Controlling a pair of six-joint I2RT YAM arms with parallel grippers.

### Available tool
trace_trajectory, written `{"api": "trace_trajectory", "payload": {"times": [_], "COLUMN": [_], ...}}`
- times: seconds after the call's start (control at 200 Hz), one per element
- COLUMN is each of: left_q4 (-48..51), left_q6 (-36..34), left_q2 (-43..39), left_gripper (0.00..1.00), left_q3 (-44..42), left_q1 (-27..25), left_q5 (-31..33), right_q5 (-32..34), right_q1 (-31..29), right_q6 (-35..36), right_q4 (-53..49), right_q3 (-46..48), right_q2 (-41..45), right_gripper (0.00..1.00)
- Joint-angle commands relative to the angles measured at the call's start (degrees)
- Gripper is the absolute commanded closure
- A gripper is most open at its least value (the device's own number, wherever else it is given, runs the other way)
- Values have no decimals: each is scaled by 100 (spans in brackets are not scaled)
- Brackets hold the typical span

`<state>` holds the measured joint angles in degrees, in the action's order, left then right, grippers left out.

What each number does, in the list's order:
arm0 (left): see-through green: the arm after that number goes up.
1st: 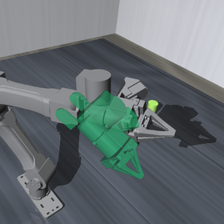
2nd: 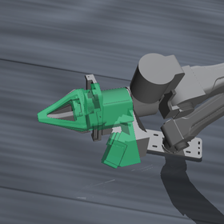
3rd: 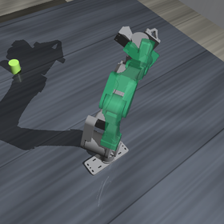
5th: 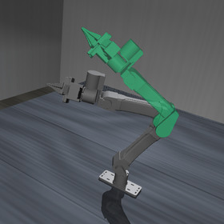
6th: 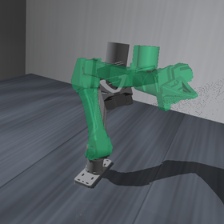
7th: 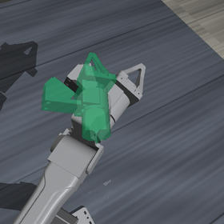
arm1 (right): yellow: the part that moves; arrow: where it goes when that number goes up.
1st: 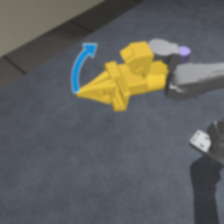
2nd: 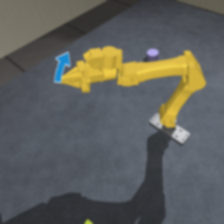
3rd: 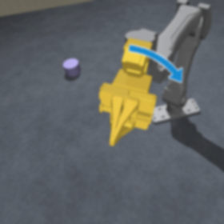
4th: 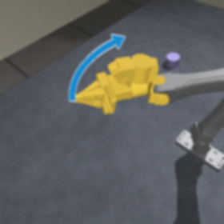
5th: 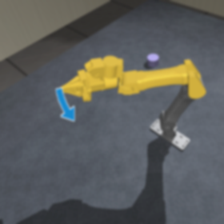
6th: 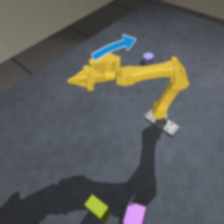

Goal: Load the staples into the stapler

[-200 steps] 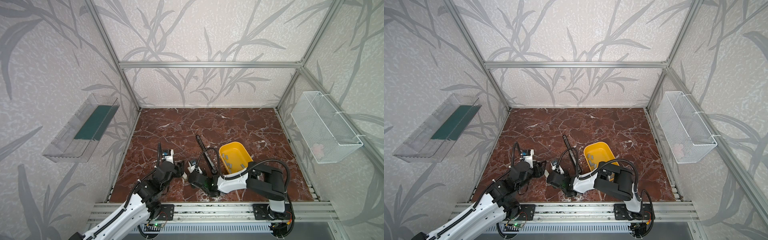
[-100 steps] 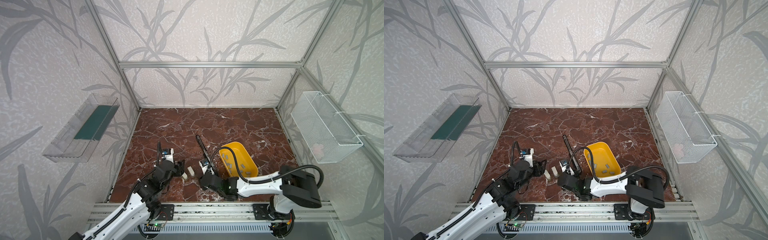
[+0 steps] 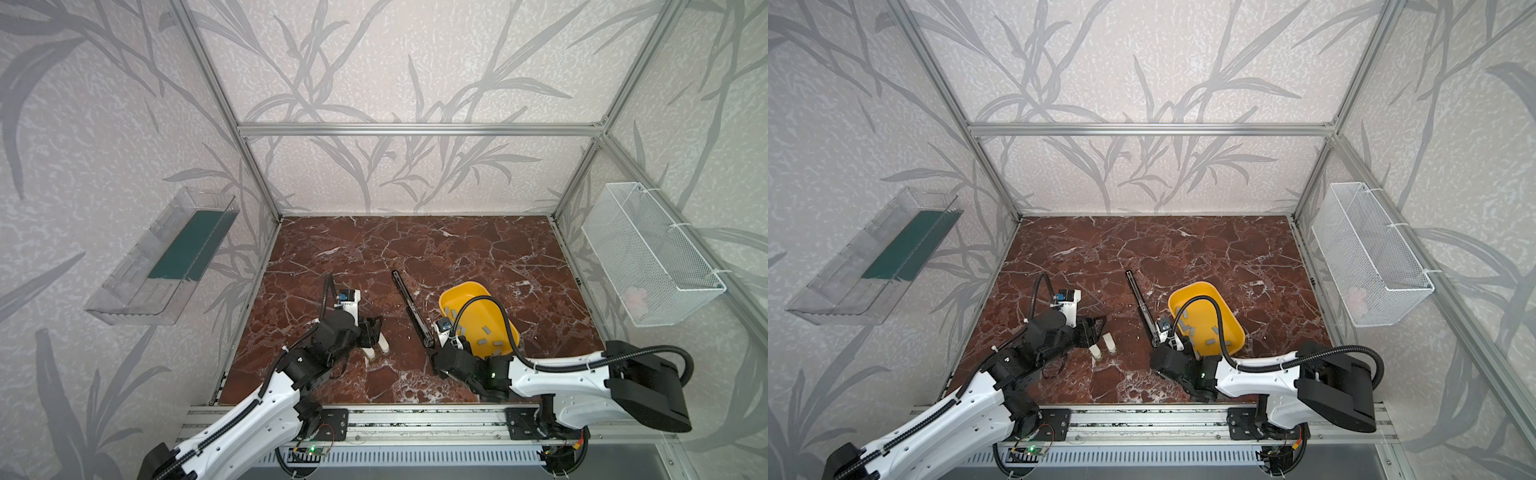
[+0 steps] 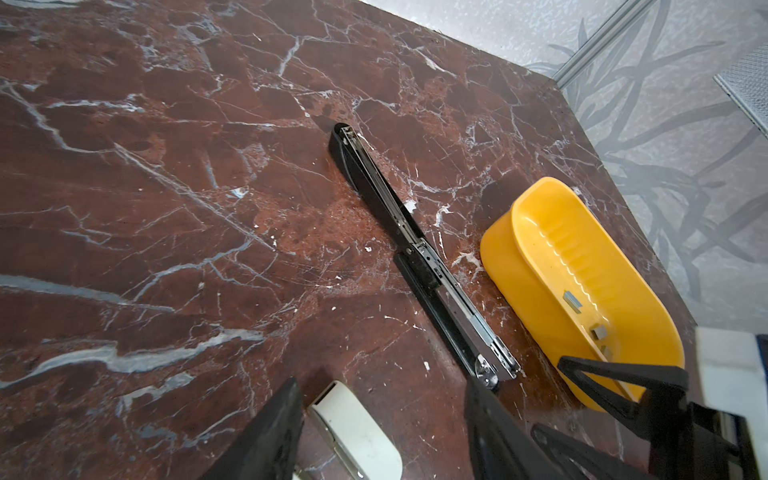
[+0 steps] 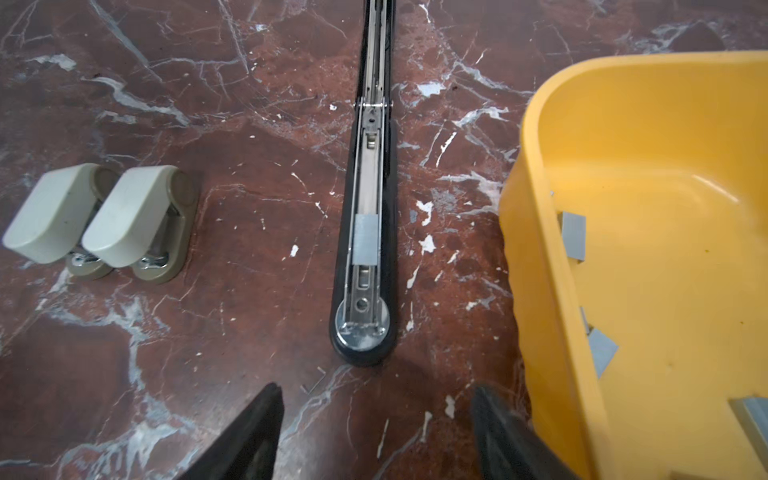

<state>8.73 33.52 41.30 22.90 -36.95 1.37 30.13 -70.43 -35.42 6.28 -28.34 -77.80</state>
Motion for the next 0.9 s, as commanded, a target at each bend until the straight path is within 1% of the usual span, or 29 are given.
{"api": "trace_trajectory", "payload": {"times": [0.0, 0.08, 0.155, 0.21, 0.52, 0.6, 0.625, 0.8, 0.895], "left_q4": [-225, -288, -363, -394, -498, -536, -560, -704, -785], "left_q6": [25, 11, 8, 6, 27, 66, 84, 203, 257], "left_q2": [127, 248, 379, 491, 1070, 1194, 1219, 1535, 1756], "left_gripper": [37, 37, 37, 37, 38, 39, 38, 39, 40], "left_q3": [206, 211, 228, 262, 485, 512, 519, 597, 658], "left_q1": [26, 25, 32, 32, 71, 91, 105, 221, 307], "left_q5": [-169, -165, -83, -71, -135, -176, -192, -352, -480], "right_q5": [-194, -127, -221, -219, -319, -322, -317, -349, -402], "right_q1": [100, 166, 238, 243, 451, 477, 478, 476, 471], "right_q6": [390, 414, 539, 652, 835, 849, 838, 839, 835], "right_q4": [296, 434, 739, 952, 1456, 1531, 1534, 1643, 1691], "right_q3": [-159, -296, -378, -436, -865, -932, -949, -935, -919], "right_q2": [-323, -656, -943, -1119, -1918, -1967, -2141, -2173, -2177], "right_gripper": [23, 22, 23, 25, 43, 48, 51, 71, 77]}}
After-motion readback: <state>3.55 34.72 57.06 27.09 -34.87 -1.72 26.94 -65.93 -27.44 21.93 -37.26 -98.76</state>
